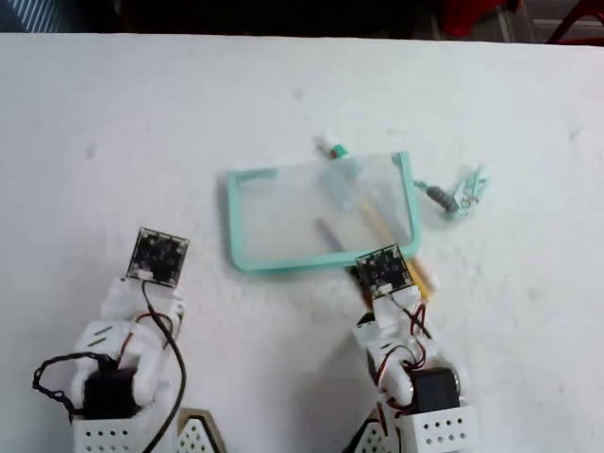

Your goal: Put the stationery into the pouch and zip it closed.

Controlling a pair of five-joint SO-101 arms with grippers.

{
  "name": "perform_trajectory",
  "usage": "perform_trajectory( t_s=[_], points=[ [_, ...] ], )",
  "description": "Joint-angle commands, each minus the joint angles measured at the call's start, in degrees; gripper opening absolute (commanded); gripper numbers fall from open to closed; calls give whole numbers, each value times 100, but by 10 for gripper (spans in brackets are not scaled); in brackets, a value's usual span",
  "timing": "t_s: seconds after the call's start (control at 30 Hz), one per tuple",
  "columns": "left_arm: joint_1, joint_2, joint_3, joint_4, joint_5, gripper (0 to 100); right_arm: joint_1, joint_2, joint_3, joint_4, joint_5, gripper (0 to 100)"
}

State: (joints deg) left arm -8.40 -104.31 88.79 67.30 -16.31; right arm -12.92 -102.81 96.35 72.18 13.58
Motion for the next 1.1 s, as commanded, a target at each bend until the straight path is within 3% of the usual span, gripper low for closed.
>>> perform_trajectory(
  t_s=[0.0,0.37,0.6,0.77,1.07],
  points=[
    [-66,-22,-659,-105,-44,24,-22,-22,53,48,44,17],
    [-22,-22,-905,-809,-35,24,-40,-31,53,-48,53,18],
    [57,-22,-949,-1495,0,24,4,-31,53,-1912,44,18],
    [453,-22,-905,-1433,0,24,-40,-31,53,-2993,53,18],
    [470,-22,-466,-1459,0,24,22,-31,53,-4268,62,18]
  ],
)
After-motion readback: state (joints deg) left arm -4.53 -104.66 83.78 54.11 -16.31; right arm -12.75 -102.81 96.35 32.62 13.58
